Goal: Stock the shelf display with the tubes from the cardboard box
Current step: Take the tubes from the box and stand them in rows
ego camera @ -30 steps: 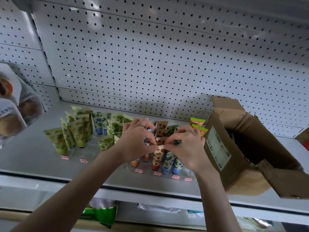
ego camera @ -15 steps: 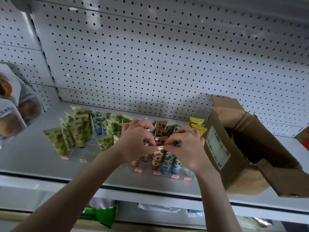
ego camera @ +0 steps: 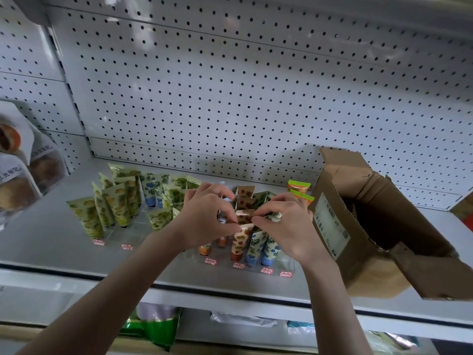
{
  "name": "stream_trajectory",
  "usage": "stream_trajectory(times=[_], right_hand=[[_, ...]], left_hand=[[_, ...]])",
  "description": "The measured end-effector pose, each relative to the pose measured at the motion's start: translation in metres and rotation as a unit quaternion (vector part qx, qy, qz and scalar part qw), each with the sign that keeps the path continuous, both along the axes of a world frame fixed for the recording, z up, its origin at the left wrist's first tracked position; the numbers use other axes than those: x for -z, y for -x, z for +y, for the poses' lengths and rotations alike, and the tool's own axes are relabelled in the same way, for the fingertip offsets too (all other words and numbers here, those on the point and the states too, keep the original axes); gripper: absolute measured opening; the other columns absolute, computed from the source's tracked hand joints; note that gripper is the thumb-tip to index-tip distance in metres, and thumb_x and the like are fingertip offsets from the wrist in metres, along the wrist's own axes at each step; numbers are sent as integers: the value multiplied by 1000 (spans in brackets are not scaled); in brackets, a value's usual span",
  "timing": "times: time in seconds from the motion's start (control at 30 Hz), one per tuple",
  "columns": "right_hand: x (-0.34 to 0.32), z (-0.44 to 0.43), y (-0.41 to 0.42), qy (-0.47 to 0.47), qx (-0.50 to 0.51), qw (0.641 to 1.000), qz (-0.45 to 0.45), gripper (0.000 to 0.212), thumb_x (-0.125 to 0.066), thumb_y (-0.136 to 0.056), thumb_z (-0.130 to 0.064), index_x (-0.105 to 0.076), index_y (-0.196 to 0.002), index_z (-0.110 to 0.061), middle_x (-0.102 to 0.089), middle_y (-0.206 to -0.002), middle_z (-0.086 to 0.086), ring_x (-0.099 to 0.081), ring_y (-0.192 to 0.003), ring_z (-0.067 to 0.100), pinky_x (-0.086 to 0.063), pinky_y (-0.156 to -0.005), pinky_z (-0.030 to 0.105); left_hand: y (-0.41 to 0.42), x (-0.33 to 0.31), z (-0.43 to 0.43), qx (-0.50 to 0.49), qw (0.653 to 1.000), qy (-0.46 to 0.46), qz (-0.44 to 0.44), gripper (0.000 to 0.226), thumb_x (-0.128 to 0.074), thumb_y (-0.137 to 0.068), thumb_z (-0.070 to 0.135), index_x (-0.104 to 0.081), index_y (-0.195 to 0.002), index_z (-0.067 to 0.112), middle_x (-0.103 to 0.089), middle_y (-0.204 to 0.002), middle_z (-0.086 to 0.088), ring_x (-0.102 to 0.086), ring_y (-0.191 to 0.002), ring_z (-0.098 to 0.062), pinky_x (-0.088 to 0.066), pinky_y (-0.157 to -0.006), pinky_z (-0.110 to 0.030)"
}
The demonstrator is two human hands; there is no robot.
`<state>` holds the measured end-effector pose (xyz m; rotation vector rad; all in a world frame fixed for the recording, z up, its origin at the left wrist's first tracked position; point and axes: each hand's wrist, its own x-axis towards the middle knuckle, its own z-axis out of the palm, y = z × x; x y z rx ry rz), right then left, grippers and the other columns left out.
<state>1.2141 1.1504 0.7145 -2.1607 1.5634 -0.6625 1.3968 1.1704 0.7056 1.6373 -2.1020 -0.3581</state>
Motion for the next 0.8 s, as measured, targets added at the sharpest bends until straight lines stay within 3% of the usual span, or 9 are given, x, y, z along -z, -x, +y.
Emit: stream_trajectory(times=[0.17,0.27,0.33,0.4,0.47,0.6,0.7,0.8], right_hand=[[-5,0,8,21,-4,998,-54,9,-68,-81,-34,-65,-77,-41,-51,-103,-9,-37,-112,15,-27,-97,34],[-10,-3,17,34,6,994,-100,8,-71,-80,-30,-68,-79,-37,-54,-99,-10,-47,-109,18,-36,-99,39],[-15,-4,25,60,9,989,-138,8,-73,-79,-24,-71,-81,-31,-57,-93,-14,-55,-99,15,-42,-93,32],[-21,-7,34,82,12,984,-157,7,-74,-78,-20,-72,-82,-25,-61,-86,-14,-56,-83,2,-42,-81,17],[-27,-9,45,85,13,982,-168,6,-74,-78,-18,-73,-83,-21,-65,-82,-12,-55,-73,-2,-41,-72,11],[-38,-11,74,85,31,976,-198,8,-74,-79,-18,-72,-82,-25,-67,-72,-14,-56,-64,2,-44,-67,18],[-47,-11,100,105,57,974,-191,7,-74,-79,-17,-73,-85,-21,-70,-80,-13,-63,-74,2,-48,-73,18],[-56,-11,127,99,67,973,-196,11,-73,-80,-16,-73,-82,-27,-70,-84,-15,-63,-79,-4,-46,-76,10]], left_hand=[[3,-6,-1,-7,999,22,40,13,-71,-75,40,-61,-68,42,-46,-110,23,-33,-115,-2,-15,-90,-27],[9,-10,-3,-4,994,47,93,8,-68,-70,48,-61,-68,46,-52,-103,24,-42,-113,-6,-27,-101,-38],[14,-13,-5,6,989,73,131,11,-58,-64,57,-61,-68,48,-55,-98,25,-49,-107,-8,-36,-98,-45],[19,-15,-9,22,983,83,162,17,-61,-67,54,-67,-75,40,-59,-96,22,-54,-103,-6,-42,-94,-44],[26,-19,-12,35,979,86,182,17,-69,-71,44,-70,-82,31,-63,-95,16,-56,-100,-5,-45,-91,-41],[46,-28,-15,58,972,71,215,14,-74,-78,27,-70,-90,22,-66,-96,12,-58,-97,0,-44,-89,-22],[65,-31,-19,69,971,66,219,17,-73,-78,27,-68,-94,26,-65,-97,14,-56,-96,7,-37,-81,-4],[83,-33,-24,77,971,66,218,20,-73,-78,29,-69,-97,26,-65,-96,18,-56,-94,8,-37,-81,-3]])
